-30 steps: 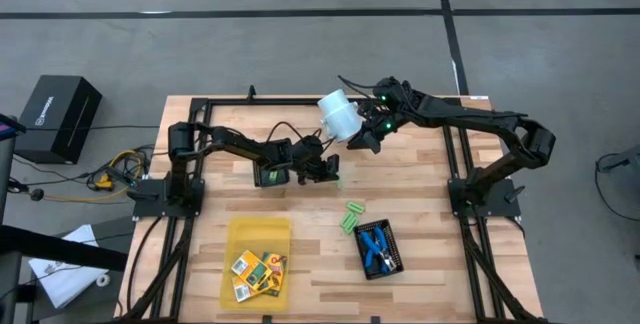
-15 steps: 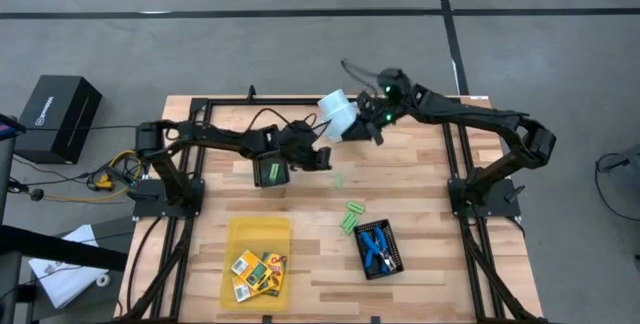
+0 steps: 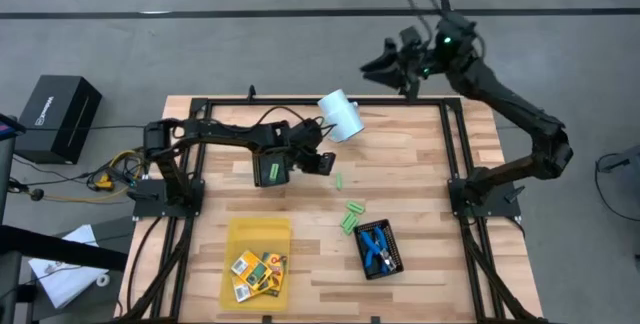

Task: Pick & Place School Supplies
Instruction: Put the green eraser into the top black bin

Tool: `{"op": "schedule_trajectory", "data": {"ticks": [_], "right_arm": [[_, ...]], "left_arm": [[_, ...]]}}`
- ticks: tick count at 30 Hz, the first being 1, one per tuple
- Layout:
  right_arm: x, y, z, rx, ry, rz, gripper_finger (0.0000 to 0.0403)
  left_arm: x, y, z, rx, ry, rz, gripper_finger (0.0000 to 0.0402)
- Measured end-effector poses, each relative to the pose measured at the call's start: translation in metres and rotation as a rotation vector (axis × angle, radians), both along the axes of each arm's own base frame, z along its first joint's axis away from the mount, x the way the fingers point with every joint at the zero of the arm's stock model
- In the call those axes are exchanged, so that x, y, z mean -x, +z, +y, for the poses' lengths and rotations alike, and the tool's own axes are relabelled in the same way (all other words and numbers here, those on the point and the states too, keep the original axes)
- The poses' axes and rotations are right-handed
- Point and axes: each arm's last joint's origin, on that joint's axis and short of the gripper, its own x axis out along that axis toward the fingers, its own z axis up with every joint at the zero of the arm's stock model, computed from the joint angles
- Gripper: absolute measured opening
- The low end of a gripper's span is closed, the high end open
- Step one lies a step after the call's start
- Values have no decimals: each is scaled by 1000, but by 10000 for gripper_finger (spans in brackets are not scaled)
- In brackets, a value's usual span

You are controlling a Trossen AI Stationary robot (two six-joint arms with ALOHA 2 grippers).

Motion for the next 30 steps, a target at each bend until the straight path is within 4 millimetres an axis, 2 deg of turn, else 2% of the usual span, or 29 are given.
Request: {"op": "schedule_trajectory", "data": {"ticks": [5,13,16,24,27,30], "right_arm": [[24,17,-9,34,-42,-36,123],[51,20,-14,8,-46,-9,123],[56,22,-14,19,-19,-13,123],[64,21,-19,29,26,-10,123],[64,21,-19,36,28,-12,123],[65,21,-20,34,29,-11,123]], "left_arm": [[-26,8,6,-17,-44,11,0],[-48,-8,12,4,-69,107,5],[-55,-10,12,52,-72,92,32],[-58,-3,19,27,28,56,145],[-57,-1,20,28,42,52,163],[-57,-1,19,28,40,50,163]]}}
